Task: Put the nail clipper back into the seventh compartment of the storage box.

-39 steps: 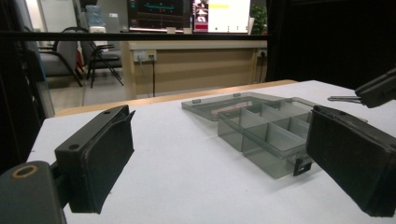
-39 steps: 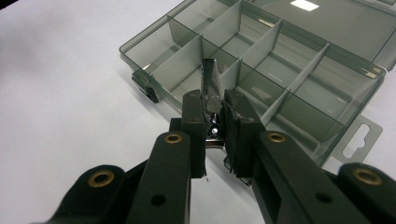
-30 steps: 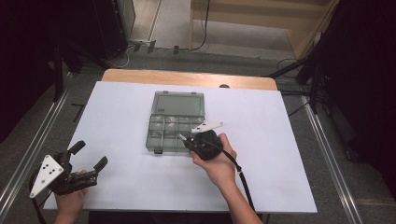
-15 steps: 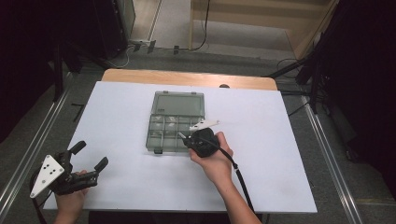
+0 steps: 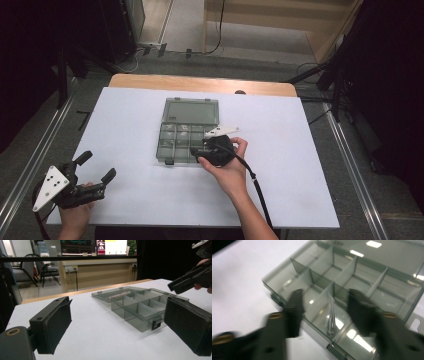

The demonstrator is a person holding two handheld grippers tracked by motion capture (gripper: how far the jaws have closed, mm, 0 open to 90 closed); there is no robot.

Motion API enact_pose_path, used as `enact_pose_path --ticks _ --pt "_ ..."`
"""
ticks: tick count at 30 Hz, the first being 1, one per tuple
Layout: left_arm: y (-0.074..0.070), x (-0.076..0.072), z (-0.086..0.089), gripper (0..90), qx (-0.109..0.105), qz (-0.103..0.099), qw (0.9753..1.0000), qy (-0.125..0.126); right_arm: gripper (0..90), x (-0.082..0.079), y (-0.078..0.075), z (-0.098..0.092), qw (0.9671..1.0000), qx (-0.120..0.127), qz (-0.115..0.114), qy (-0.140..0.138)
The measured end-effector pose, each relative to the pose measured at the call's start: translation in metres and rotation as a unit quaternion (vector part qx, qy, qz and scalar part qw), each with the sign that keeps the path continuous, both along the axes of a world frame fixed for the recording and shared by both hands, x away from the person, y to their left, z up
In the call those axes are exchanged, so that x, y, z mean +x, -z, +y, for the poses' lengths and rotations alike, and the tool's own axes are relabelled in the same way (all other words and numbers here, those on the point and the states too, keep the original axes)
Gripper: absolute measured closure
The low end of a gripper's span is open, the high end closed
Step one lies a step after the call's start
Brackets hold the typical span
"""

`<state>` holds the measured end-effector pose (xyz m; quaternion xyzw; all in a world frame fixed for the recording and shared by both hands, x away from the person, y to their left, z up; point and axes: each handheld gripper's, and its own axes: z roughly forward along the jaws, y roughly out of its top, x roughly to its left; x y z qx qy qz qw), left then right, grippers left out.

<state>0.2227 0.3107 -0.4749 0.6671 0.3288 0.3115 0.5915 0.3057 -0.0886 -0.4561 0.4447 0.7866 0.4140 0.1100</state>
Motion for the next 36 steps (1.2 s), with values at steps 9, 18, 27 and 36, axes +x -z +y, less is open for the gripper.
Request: enact_pose_path --ticks 9,18,27,36 --pt "0.000 0.000 0.000 7.3 -0.001 0.001 1.0000 0.001 0.0 -0.009 -0.007 -0.015 0.9986 0.042 -0.033 0.007" --pt "0.000 0.000 0.000 7.2 0.000 0.002 1.0000 0.000 0.0 -0.023 -0.014 -0.043 0.9951 0.060 -0.077 0.019" --pt "0.000 0.001 0.000 7.2 -0.003 0.003 1.0000 -0.001 0.0 -0.034 -0.018 -0.065 0.9927 0.064 -0.098 0.029" --pt "0.000 0.001 0.000 7.2 -0.001 0.003 1.0000 -0.001 0.0 -0.044 -0.016 -0.083 0.9910 0.067 -0.109 0.039"
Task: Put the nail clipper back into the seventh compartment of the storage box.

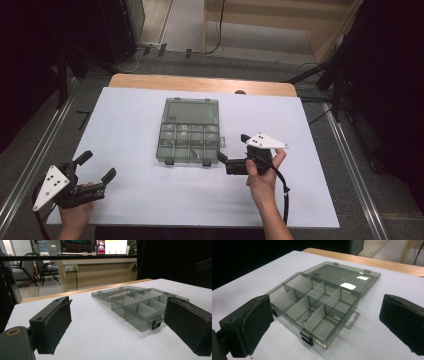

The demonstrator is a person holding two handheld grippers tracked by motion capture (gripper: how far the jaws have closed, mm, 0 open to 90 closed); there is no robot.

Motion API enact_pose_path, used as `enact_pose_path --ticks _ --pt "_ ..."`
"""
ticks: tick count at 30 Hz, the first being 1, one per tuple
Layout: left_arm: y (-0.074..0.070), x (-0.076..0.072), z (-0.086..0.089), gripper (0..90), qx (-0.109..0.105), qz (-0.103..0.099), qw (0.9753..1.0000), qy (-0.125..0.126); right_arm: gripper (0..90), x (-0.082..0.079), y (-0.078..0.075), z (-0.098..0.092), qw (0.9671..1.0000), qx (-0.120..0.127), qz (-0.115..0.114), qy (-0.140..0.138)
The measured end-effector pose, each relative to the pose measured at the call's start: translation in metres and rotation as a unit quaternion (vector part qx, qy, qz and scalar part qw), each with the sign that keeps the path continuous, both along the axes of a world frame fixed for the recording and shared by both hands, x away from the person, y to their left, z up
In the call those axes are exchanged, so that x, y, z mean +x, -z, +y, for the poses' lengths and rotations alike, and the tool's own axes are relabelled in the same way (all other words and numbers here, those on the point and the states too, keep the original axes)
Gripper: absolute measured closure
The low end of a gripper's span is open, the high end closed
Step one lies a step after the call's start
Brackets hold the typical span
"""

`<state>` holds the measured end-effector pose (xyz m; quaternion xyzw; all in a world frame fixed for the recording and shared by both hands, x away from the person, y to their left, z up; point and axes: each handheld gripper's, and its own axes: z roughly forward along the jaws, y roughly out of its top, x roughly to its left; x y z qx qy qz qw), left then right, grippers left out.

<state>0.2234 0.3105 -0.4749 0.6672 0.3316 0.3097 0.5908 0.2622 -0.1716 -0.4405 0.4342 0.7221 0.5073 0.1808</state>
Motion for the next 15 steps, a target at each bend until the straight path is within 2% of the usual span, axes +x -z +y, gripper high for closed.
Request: enact_pose_path --ticks 15 --pt "0.000 0.000 0.000 7.2 0.001 0.001 1.0000 0.000 0.0 -0.017 0.004 -0.031 0.9995 0.011 -0.019 0.022"
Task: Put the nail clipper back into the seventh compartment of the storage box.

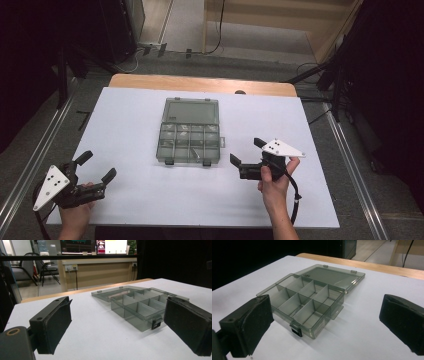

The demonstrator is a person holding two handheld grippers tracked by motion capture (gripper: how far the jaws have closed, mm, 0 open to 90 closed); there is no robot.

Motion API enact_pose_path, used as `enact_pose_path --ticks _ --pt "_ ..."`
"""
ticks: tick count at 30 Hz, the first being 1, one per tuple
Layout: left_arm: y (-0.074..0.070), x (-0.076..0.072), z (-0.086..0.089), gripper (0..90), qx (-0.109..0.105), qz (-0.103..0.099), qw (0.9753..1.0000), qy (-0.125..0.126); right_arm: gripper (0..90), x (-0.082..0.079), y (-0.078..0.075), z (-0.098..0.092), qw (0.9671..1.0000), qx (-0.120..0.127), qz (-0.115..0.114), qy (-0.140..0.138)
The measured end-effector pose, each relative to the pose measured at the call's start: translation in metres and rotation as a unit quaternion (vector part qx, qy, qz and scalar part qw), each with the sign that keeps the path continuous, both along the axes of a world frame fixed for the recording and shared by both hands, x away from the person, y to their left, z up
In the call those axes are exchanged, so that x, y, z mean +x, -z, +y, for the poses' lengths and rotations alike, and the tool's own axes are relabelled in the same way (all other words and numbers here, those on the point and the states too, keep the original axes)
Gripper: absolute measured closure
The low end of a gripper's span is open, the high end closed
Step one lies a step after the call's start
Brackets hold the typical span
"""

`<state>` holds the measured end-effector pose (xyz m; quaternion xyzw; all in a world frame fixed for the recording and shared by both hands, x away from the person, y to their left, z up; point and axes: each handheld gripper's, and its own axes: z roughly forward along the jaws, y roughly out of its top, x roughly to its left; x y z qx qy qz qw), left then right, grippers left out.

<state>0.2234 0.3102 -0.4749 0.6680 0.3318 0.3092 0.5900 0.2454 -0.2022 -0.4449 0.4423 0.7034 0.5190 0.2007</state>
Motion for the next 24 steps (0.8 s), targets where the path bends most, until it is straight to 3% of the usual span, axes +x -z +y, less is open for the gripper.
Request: enact_pose_path --ticks 24 --pt "0.000 0.000 -0.001 7.2 0.000 0.000 1.0000 0.000 0.0 -0.029 0.012 -0.052 0.9984 0.016 -0.044 0.030"
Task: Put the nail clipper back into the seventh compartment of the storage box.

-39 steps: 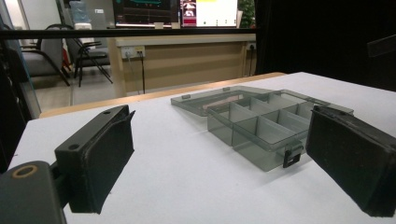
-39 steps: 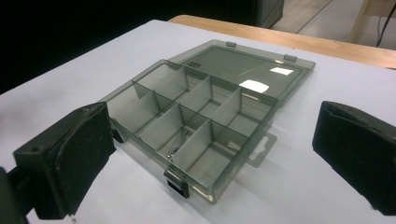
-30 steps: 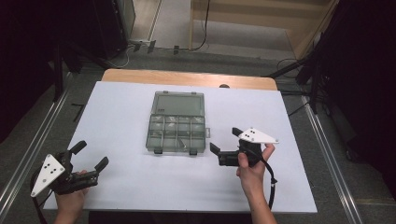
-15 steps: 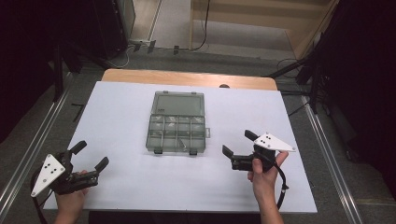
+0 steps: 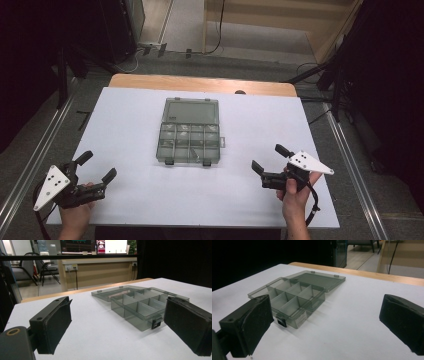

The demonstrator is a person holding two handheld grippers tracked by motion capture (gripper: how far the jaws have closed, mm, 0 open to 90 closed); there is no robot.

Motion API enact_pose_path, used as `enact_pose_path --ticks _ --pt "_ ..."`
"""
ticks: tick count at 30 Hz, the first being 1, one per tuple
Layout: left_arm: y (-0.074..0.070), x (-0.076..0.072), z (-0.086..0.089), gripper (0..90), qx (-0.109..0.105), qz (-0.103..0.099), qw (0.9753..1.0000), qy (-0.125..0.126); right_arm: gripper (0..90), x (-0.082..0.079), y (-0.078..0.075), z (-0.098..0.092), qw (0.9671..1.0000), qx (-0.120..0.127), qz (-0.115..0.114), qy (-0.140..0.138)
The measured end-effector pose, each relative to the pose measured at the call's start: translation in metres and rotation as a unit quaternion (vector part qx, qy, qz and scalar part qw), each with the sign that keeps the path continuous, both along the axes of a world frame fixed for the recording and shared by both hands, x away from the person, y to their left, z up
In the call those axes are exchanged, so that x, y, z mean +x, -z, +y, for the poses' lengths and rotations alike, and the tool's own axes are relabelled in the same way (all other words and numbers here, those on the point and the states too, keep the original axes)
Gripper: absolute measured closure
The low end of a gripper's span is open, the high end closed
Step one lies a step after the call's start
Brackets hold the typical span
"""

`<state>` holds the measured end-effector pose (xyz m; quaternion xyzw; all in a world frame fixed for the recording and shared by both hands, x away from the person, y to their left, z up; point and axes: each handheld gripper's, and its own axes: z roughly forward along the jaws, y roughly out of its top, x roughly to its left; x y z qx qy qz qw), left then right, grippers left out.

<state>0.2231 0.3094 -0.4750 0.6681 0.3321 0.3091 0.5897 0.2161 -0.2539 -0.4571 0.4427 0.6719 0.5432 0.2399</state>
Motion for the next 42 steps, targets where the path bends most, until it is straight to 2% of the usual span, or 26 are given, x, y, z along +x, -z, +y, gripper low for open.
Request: enact_pose_path --ticks 6,13,22,25,29,42 --pt "0.000 0.000 0.000 7.2 0.000 -0.001 1.0000 0.000 0.0 -0.005 0.008 -0.013 0.9998 0.009 -0.006 0.015" --pt "0.000 0.000 0.001 7.2 -0.001 -0.001 1.0000 0.000 0.0 -0.013 0.016 -0.023 0.9995 0.018 -0.026 0.005" --pt "0.000 0.000 0.002 7.2 -0.004 -0.001 1.0000 0.000 0.0 -0.020 0.027 -0.038 0.9992 0.015 -0.029 0.023" --pt "0.000 0.000 0.002 7.2 -0.007 0.000 1.0000 0.001 0.0 -0.021 0.034 -0.047 0.9987 0.031 -0.028 0.028" --pt "0.000 0.001 0.003 7.2 -0.010 0.001 0.9999 0.000 0.0 -0.022 0.041 -0.055 0.9983 0.036 -0.025 0.039" --pt "0.000 0.001 0.003 7.2 -0.010 0.001 0.9999 0.000 0.0 -0.025 0.040 -0.061 0.9975 0.045 -0.030 0.046"
